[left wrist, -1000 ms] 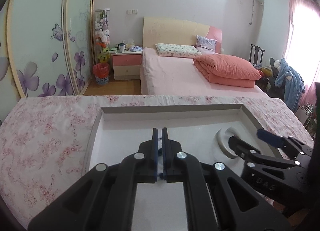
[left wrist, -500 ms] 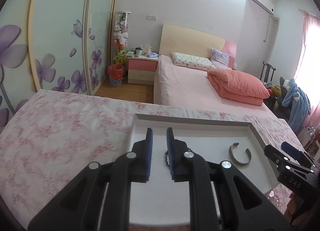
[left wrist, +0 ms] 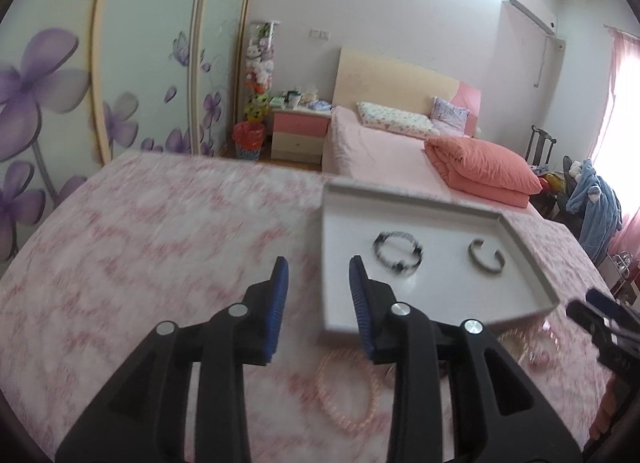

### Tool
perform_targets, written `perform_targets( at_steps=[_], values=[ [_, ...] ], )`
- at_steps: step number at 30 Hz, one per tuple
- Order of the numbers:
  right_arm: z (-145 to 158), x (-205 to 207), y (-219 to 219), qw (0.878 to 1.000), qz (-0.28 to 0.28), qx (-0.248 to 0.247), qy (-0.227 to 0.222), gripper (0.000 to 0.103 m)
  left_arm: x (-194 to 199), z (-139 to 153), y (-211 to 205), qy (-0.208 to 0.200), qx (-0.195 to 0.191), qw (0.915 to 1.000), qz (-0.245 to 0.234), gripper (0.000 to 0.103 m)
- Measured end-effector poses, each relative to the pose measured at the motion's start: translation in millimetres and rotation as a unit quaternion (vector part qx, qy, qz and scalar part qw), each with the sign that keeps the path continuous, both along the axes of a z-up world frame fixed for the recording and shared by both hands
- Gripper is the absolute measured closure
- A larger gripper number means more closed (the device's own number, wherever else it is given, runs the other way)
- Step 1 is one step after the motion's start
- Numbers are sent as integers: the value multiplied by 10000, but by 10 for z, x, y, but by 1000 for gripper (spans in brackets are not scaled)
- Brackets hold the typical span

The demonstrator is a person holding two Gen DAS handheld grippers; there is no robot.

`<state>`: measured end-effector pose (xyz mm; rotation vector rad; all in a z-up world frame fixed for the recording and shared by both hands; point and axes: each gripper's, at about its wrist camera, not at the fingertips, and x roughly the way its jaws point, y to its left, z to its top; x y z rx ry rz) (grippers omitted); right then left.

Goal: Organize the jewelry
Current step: 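Withdraw both open tools from the tray back to the jewelry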

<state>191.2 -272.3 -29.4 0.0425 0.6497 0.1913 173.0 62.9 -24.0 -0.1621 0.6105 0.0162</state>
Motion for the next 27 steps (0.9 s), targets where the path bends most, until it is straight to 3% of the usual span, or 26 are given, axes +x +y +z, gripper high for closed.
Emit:
perform_targets(
  at_steps=[8,12,21,23,25,27],
  values=[
    [-463,-398,278,9950,639,3,769,26,-204,-210,268,285,-123,9992,233,69],
    [-618,-405,469,9910,741,-180,1098,18,-241,-229,297,282,-98,9992,250,65],
    [-701,-248,828,9865,808,-673,1256,15,-275,-286,322,373,-93,9989,286,62],
    [-707,-224,869,9867,837,-697,1205,17,-272,-292,314,392,-77,9988,279,61],
    [-694,-229,876,9872,879,-697,1133,31,-272,-299,300,411,-56,9988,251,60],
    [-687,-246,841,9867,925,-677,1151,31,-276,-313,281,436,-38,9988,210,60]
  ],
)
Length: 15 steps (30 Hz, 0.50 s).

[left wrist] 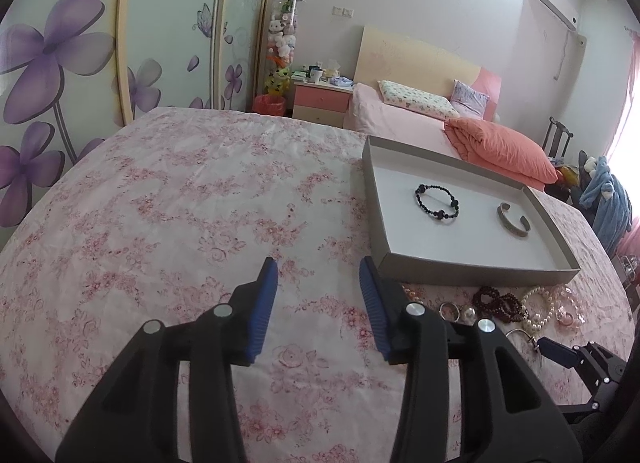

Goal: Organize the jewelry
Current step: 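Withdraw both open tools from the tray back to the jewelry, then grasp the pink pearl bracelet with the left tool while the right tool grasps the thin silver bangle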

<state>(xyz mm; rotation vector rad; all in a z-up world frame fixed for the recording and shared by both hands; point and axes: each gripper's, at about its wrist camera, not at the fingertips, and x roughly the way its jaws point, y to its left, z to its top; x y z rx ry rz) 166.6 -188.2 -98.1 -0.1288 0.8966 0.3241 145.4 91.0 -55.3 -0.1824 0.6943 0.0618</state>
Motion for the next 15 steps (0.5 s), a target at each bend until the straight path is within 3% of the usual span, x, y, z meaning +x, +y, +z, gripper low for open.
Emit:
perform_targets(
  at_steps=[8,15],
  values=[
    [3,-141,-279,10000,-76,-23,6,31,64,-139,-238,339,78,9983,-470,59],
    [1,-170,-617,9989,-465,-13,14,31,187,-344,-457,848,268,9933,-733,59]
  ],
)
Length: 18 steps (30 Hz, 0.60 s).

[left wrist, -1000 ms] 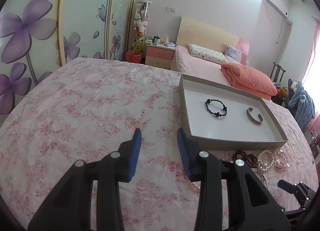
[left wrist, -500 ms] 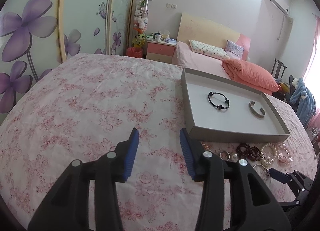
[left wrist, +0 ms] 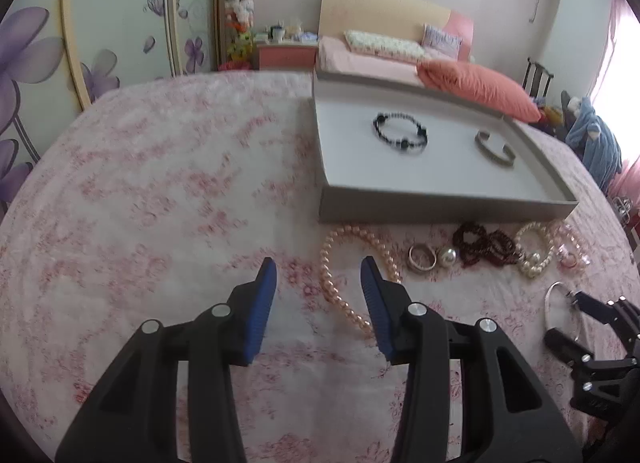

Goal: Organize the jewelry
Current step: 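Grasp the pink pearl bracelet with the left tool while the right tool grasps the thin silver bangle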

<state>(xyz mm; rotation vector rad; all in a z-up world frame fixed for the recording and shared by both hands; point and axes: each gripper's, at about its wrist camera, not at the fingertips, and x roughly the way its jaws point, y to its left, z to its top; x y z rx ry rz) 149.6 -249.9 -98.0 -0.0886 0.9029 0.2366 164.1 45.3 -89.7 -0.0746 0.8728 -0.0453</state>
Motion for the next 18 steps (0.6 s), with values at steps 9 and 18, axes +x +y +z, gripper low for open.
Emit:
perform_targets(
  at_steps=[9,18],
  values=[
    [-20,-10,-38,10000,-21,2,-51,31,50,-66,-117,92,464,9988,-136,86],
    [-22,-26,-72,10000,-31,-18,-54,28,53,-34,-20,204,309,9991,-205,82]
  ],
)
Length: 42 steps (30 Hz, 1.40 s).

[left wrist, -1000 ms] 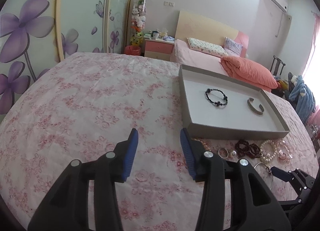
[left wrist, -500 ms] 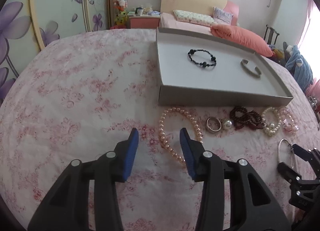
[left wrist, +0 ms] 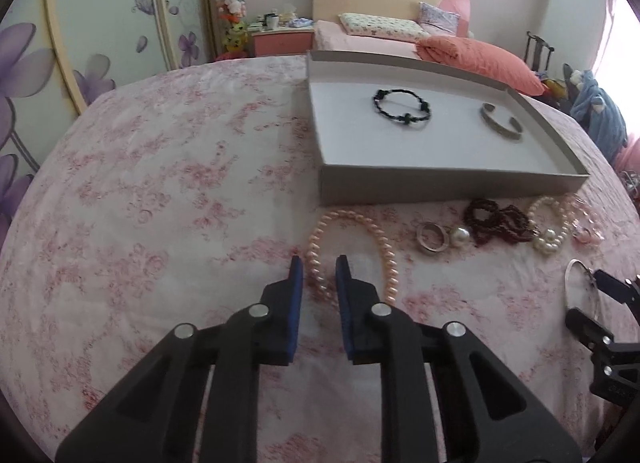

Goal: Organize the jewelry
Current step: 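Grasp the pink pearl bracelet with the left tool while the right tool grasps the thin silver bangle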

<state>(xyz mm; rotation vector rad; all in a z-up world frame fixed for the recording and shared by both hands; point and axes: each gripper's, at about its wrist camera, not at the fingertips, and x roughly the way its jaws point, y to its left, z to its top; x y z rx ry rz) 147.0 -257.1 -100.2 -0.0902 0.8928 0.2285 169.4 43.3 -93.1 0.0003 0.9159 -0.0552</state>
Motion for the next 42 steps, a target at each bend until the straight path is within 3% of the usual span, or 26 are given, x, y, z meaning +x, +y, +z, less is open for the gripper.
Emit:
perform_targets(
  at_steps=[6,12,18,24,34,42],
  values=[
    [-5,39,-24,10000,-22,-17,56,25,-33,-20,-95,-4,134,9999,-109,83],
    [8,4,-29,9999,80,-36,113,31,-74,-29,-92,-39,156,9998,-101,96],
    [13,-29,-29,9999,75,-17,113,32,-128,-29,-78,-43,117,9998,-123,97],
    [17,-74,-42,9999,78,74,53,32,-197,19,-14,-91,-128,9998,-98,97],
    [130,-134,-70,9993,36,273,-237,32,-404,264,13,-640,-792,9946,-193,97],
    [168,-165,-70,9983,21,420,-396,32,-512,434,30,-994,-1114,9886,-185,97]
  ],
)
